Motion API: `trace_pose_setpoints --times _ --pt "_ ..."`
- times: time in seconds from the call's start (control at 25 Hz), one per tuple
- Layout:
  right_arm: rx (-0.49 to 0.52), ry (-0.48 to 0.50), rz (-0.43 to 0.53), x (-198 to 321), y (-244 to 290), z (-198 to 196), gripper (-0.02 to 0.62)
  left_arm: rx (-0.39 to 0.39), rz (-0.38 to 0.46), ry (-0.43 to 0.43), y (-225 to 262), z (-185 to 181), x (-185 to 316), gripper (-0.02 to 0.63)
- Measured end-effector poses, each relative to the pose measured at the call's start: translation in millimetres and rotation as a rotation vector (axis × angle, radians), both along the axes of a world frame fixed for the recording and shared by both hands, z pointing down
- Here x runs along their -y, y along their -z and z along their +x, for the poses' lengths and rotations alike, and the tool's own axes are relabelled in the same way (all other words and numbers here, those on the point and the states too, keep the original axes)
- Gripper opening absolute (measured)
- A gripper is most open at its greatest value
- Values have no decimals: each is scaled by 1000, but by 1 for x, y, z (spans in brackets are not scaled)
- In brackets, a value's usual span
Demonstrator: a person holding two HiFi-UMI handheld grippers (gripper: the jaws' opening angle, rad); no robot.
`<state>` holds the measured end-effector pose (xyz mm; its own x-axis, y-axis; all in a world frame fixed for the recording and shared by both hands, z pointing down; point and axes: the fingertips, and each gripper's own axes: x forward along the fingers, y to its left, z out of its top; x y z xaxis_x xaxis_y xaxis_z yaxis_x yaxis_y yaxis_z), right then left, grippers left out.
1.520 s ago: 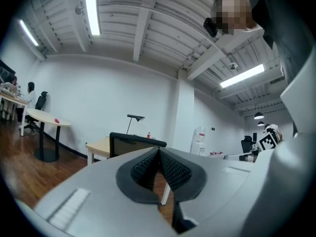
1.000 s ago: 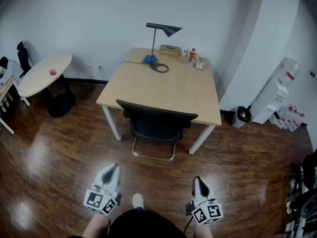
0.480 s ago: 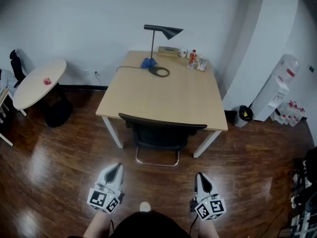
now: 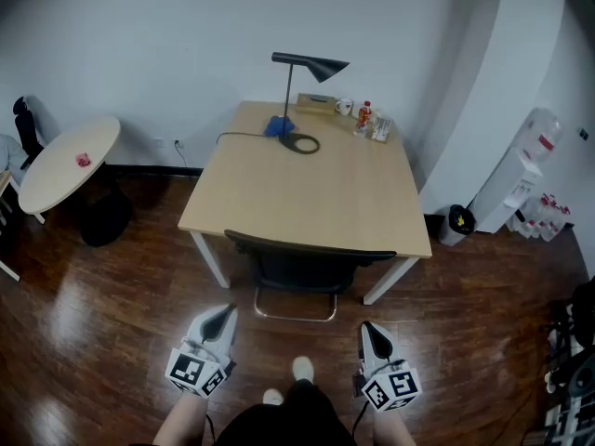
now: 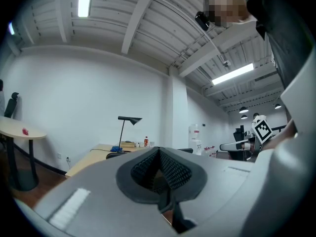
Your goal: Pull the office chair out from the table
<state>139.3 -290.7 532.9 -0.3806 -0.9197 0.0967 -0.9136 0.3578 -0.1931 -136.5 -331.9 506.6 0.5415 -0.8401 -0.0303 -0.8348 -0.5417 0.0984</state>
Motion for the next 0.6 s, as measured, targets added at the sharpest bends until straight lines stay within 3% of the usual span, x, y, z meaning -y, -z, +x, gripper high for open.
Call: trace_pose_setpoints --times 0.12,0.28,0.32,0.4,0.6 --pt "-62 39 18 23 6 0 14 18 14 -57 8 14 23 2" --pt "-171 122 17 67 14 -2 15 107 36 -205 21 46 61 2" --pt "-208 147 15 77 16 -5 34 137 35 -235 21 53 69 18" --pt "-278 193 17 95 18 -13 61 217 26 -261 16 61 84 162" --pt "-405 290 22 126 13 -26 129 414 11 -342 -1 84 112 226"
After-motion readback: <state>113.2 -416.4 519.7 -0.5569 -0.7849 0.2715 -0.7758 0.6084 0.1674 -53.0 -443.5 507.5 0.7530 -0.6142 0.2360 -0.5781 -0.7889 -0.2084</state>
